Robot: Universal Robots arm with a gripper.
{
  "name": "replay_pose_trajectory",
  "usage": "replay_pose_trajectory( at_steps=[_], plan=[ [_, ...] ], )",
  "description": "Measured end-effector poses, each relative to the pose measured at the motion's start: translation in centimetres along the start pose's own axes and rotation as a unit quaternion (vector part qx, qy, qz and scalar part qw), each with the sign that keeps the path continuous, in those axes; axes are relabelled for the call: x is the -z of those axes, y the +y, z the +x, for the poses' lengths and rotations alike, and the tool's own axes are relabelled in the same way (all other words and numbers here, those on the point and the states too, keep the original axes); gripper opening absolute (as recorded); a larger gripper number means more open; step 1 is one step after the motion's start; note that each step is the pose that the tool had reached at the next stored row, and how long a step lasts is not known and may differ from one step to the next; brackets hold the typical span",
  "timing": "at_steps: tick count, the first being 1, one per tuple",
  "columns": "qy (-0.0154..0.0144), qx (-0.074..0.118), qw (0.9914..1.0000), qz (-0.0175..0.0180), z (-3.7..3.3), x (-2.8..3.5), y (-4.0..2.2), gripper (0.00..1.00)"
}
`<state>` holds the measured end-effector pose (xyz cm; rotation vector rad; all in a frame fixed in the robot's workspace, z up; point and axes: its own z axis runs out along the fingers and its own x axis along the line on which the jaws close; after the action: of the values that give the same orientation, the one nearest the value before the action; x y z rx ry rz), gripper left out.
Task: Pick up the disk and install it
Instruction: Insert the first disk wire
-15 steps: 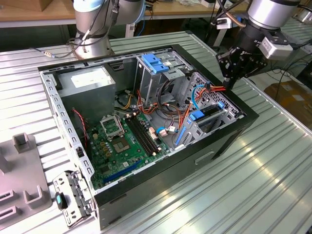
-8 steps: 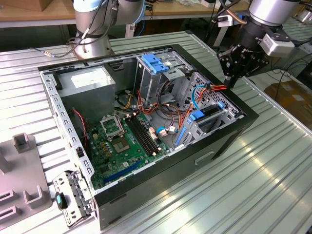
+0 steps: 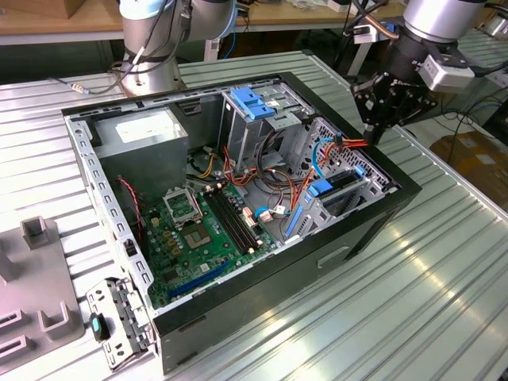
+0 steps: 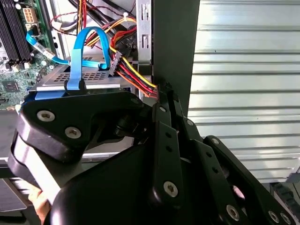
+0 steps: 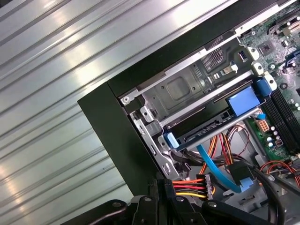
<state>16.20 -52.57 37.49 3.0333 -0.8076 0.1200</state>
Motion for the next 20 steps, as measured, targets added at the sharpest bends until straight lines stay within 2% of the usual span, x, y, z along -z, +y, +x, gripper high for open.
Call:
replay_pose_trajectory(
  at_steps=[8,13,14,16,17,19,20],
  plan=[
    [0.0012,-0.003,1.0,-0.0005,-0.33,0.05,0.19,0.16],
    [0.0013,-0.01,0.99995,-0.0008,-0.95,0.1,0.55,0.16],
    [0.0016,-0.024,0.9997,-0.002,-1.03,0.11,0.59,0.16],
    [0.0019,-0.04,0.99918,-0.0032,-1.04,0.1,0.59,0.16],
    [0.0021,-0.055,0.99847,-0.0043,-1.04,0.1,0.6,0.16],
    [0.0025,-0.073,0.99734,-0.0056,-1.04,0.09,0.6,0.16],
    [0.0027,-0.083,0.9965,-0.0064,-1.04,0.08,0.6,0.16]
  ],
)
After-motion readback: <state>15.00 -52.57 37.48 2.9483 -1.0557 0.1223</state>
